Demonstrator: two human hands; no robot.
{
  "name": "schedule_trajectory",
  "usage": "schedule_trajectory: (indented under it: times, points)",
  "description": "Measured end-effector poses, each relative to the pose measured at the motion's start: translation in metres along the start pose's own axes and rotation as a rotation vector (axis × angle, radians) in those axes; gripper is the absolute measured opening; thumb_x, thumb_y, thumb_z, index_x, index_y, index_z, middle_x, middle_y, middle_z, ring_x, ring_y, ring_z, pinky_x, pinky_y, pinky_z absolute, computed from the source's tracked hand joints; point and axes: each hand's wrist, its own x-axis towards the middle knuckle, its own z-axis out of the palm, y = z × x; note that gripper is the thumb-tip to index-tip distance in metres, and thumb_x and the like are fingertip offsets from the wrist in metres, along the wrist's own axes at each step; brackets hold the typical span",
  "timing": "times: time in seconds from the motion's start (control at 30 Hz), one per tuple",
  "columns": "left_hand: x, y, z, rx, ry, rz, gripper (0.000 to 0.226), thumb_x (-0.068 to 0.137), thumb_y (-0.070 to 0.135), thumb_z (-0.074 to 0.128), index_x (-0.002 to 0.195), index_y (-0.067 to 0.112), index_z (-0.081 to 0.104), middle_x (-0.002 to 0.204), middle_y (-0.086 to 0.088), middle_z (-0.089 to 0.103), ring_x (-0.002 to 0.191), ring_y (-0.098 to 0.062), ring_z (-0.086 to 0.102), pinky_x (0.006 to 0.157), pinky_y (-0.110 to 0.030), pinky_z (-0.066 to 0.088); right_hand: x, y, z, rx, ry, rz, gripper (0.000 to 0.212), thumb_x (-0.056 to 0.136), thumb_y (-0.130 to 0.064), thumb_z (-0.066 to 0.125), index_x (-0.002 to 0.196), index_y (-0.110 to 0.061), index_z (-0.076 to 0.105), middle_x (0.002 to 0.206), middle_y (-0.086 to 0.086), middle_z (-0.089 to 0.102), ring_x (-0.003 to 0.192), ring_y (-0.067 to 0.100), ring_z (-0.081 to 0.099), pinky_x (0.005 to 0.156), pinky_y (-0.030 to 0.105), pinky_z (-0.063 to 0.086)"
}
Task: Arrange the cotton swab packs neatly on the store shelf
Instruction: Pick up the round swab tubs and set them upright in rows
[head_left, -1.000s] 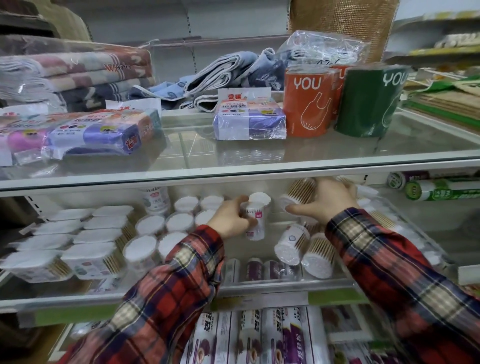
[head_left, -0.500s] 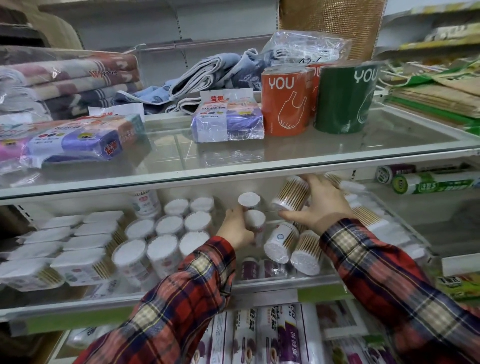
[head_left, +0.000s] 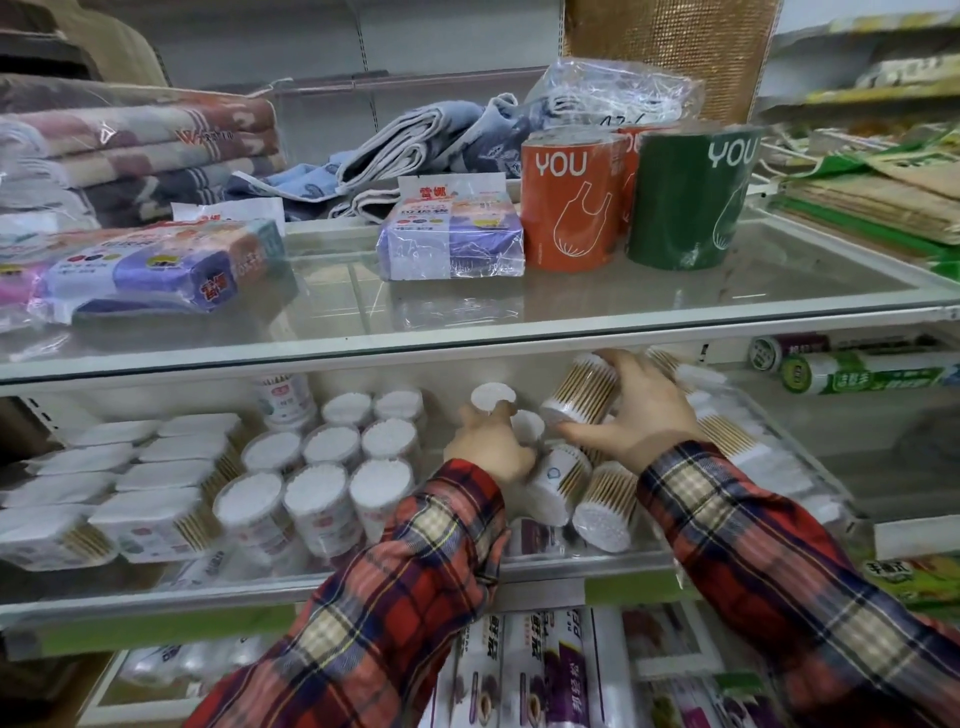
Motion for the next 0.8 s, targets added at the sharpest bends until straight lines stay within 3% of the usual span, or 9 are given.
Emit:
schedule_trajectory:
  times: [0.2,0.33,0.53,0.67,0.8]
  points:
    - [0.003,-0.001,0.016,0.147,0.166,0.018,0.057,0.089,0.059,0.047,0.136,0.028,0.039,0.134,-0.014,0.039,0.114,-0.037,0.052,0.094,-0.044,0.043,-0.001,0.003,0.000,-0.009,0.010,0.006,0.093,0.060,-0.060,0.074,0.135,-0.019,0.037,0.134,0.006,0.047,0.119,0.025,0.049,0.102,0.043,0.042]
    - [0.004,-0.002,0.024,0.161,0.301,0.060,0.053,0.088,0.051,0.054,0.132,0.025,0.041,0.125,-0.012,0.047,0.106,-0.033,0.054,0.085,-0.041,0.042,-0.002,0.001,0.003,-0.018,0.003,0.010,0.092,0.063,-0.062,0.071,0.136,-0.020,0.035,0.135,0.006,0.046,0.119,0.026,0.049,0.100,0.043,0.043]
    - [0.006,-0.017,0.008,0.055,0.209,0.137,0.048,0.085,0.024,0.059,0.132,0.029,0.051,0.136,-0.007,0.047,0.117,-0.031,0.053,0.093,-0.038,0.046,-0.002,0.004,0.004,-0.020,-0.001,0.023,0.090,0.064,-0.059,0.072,0.136,-0.021,0.035,0.136,0.006,0.047,0.119,0.025,0.049,0.101,0.043,0.043]
    - [0.010,-0.028,-0.006,0.002,0.137,0.154,0.047,0.080,0.015,0.063,0.123,0.035,0.062,0.134,-0.003,0.055,0.117,-0.025,0.057,0.097,-0.036,0.047,-0.002,0.006,0.006,-0.015,-0.003,0.029,0.089,0.065,-0.059,0.073,0.136,-0.021,0.036,0.136,0.005,0.046,0.120,0.025,0.048,0.103,0.043,0.041]
    - [0.012,-0.032,-0.014,-0.009,0.060,0.170,0.050,0.079,0.006,0.059,0.123,0.031,0.064,0.133,-0.004,0.059,0.121,-0.024,0.056,0.101,-0.036,0.045,-0.003,0.005,0.008,-0.014,-0.014,0.029,0.090,0.065,-0.061,0.073,0.137,-0.021,0.035,0.137,0.005,0.045,0.122,0.025,0.047,0.104,0.041,0.040]
